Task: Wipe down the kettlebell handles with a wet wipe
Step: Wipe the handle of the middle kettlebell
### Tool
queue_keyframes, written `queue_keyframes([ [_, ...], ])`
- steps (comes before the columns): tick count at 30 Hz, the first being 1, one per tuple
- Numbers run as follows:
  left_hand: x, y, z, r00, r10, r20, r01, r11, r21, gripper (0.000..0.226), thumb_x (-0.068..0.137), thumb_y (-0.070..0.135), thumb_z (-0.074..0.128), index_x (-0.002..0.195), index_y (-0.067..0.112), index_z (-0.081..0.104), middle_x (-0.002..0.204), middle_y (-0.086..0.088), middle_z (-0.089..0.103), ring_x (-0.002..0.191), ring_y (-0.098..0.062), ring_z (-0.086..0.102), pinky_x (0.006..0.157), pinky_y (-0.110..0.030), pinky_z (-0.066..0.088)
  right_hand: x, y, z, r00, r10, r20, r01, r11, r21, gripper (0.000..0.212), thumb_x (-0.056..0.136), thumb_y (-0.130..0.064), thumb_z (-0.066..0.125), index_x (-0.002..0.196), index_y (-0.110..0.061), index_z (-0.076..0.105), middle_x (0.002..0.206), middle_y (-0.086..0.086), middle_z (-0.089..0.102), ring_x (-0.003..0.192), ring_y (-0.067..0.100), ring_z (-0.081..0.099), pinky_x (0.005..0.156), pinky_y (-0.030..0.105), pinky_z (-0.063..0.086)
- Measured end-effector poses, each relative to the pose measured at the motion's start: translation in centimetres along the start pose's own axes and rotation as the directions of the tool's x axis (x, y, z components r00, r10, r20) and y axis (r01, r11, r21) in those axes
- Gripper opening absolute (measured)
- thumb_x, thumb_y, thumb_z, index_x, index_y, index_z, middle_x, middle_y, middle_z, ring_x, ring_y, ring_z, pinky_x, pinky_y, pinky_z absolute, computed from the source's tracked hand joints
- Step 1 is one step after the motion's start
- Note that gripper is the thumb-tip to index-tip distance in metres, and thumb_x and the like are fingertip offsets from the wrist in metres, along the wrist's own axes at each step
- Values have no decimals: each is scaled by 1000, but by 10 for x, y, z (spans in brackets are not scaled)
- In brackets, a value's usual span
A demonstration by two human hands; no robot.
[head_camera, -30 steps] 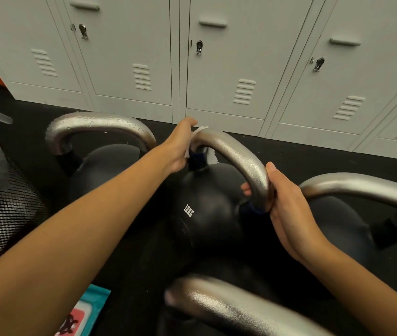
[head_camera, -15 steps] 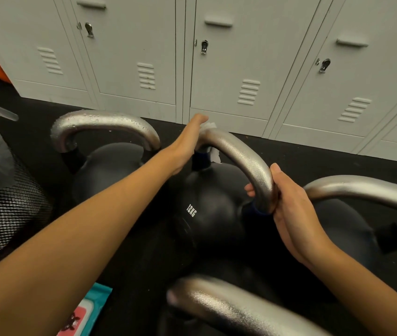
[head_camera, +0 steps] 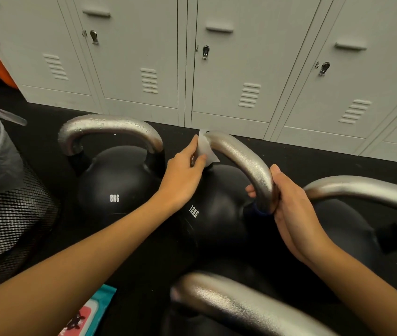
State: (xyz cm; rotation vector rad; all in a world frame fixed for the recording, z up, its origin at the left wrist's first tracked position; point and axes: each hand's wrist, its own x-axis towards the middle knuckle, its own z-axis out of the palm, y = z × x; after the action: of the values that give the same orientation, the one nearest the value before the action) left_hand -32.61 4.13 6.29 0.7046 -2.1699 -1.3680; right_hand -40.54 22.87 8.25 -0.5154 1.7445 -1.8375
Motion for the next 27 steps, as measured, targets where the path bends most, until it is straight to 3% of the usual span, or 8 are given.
queue_keyframes([
  [2, -3, 4, 0, 991, 113, -67, -109, 992, 61, 55, 97, 25, 55, 149, 21, 36, 135, 3, 58, 125, -6, 51, 100, -8, 35, 0, 0, 0, 1000, 6, -7, -6, 1000, 5, 45, 102, -41, 38, 104, -8, 69, 82, 8, 72, 81, 12, 66, 85, 27, 46],
  [6, -1, 12, -3, 949, 277, -150, -251, 952, 173, 48, 91, 20, 65, 137, 15, 53, 119, 6, 64, 107, -4, 57, 90, 0, 36, 0, -1, -1, 1000, 14, -2, -14, 1000, -2, 44, 102, -41, 38, 106, -10, 69, 84, 8, 72, 82, 12, 66, 85, 26, 45],
  [11, 3, -4, 1, 978, 142, -153, -117, 980, 163, 52, 90, 25, 65, 140, 23, 50, 111, -4, 71, 104, -7, 63, 95, -18, 44, 1, 0, -1, 1000, 11, 1, -11, 1000, -10, 45, 102, -42, 38, 106, -9, 69, 85, 8, 72, 83, 13, 66, 84, 26, 46],
  [15, 4, -2, 0, 979, 153, -139, -133, 981, 143, 41, 90, 27, 66, 131, 21, 59, 100, -7, 73, 98, -14, 67, 96, -32, 52, 2, 2, -2, 1000, 6, -2, -6, 1000, -18, 46, 102, -42, 38, 105, -9, 69, 85, 8, 72, 83, 12, 66, 84, 27, 45],
  [18, 3, 9, -2, 947, 252, -198, -228, 964, 136, 44, 87, 22, 70, 130, 19, 60, 102, -7, 72, 93, -14, 66, 92, -25, 51, 3, 3, -2, 1000, -3, -1, 3, 1000, -22, 47, 102, -42, 38, 106, -8, 69, 85, 7, 72, 83, 12, 66, 84, 27, 45],
  [22, -1, 15, -2, 796, 593, -122, -536, 784, 312, 50, 84, 3, 69, 132, 5, 57, 116, -9, 68, 92, -5, 59, 91, -18, 46, 3, 3, -1, 1000, -3, -9, 3, 1000, 2, 46, 102, -41, 38, 107, -7, 69, 83, 8, 72, 82, 13, 66, 83, 27, 46],
  [25, 4, 9, -1, 537, 840, 75, -759, 443, 476, 43, 88, 0, 65, 130, -6, 55, 134, -20, 56, 125, -28, 54, 108, -37, 41, 3, 3, 0, 1000, -12, -8, 12, 1000, 5, 45, 101, -42, 39, 105, -10, 70, 84, 10, 72, 82, 14, 66, 83, 26, 48],
  [27, 6, 11, -2, 435, 880, 193, -814, 293, 501, 38, 93, 3, 60, 129, -6, 55, 135, -19, 55, 129, -30, 51, 109, -42, 41, 3, 2, 0, 1000, -8, 3, 8, 1000, 7, 46, 101, -43, 39, 107, -10, 70, 87, 11, 72, 84, 15, 66, 83, 27, 48],
])
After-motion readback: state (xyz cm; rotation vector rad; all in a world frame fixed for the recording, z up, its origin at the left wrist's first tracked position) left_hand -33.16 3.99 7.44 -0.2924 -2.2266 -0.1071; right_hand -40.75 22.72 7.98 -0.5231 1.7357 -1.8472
